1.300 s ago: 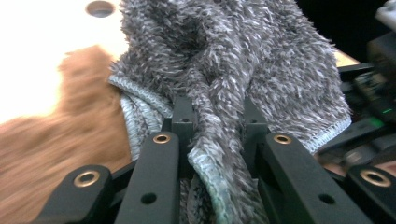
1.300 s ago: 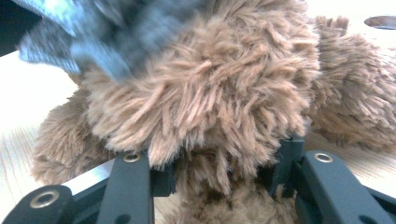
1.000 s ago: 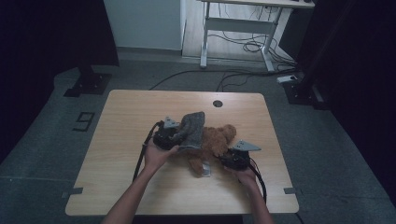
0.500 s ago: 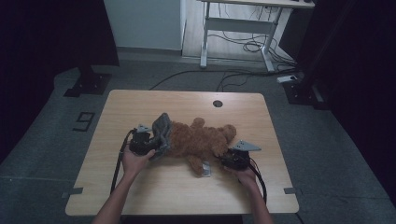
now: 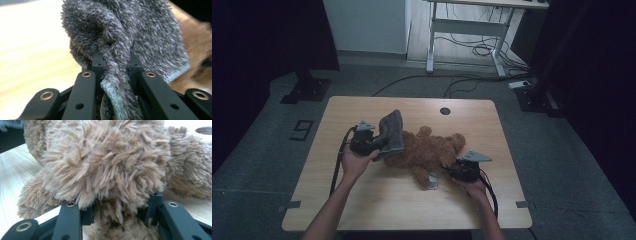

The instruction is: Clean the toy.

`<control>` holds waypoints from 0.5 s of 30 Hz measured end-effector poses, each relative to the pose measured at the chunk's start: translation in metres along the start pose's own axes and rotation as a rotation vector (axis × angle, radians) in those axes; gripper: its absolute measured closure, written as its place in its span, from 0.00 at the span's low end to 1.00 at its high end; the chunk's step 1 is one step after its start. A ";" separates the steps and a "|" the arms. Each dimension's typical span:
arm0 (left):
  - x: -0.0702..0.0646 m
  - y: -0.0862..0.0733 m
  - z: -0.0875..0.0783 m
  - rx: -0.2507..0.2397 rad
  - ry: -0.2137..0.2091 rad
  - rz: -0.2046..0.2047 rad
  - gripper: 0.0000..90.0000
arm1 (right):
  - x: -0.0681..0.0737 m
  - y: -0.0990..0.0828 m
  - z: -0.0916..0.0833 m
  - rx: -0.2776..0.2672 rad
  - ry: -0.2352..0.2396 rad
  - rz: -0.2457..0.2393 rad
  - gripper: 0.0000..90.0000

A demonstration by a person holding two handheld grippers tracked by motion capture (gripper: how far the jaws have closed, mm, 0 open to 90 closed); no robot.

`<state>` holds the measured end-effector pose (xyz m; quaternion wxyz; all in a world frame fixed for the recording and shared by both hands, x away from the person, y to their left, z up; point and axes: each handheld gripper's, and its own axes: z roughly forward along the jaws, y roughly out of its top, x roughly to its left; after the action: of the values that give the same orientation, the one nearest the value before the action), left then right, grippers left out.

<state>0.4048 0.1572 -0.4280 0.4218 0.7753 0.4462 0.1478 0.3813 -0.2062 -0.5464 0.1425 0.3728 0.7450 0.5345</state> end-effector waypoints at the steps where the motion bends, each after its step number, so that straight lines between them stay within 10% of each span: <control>1: -0.006 0.007 0.003 -0.007 -0.009 0.010 0.82 | 0.000 0.000 0.000 0.001 0.000 0.004 0.60; 10: -0.046 0.036 0.050 0.054 -0.003 0.124 0.82 | -0.001 -0.001 -0.001 -0.002 0.003 0.000 0.60; 15: -0.033 0.022 0.063 0.083 -0.015 0.073 0.82 | 0.000 -0.001 -0.001 0.001 0.009 0.000 0.59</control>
<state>0.4370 0.0915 -0.4441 0.3871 0.8089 0.4203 0.1387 0.3803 -0.2074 -0.5466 0.1390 0.3706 0.7459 0.5357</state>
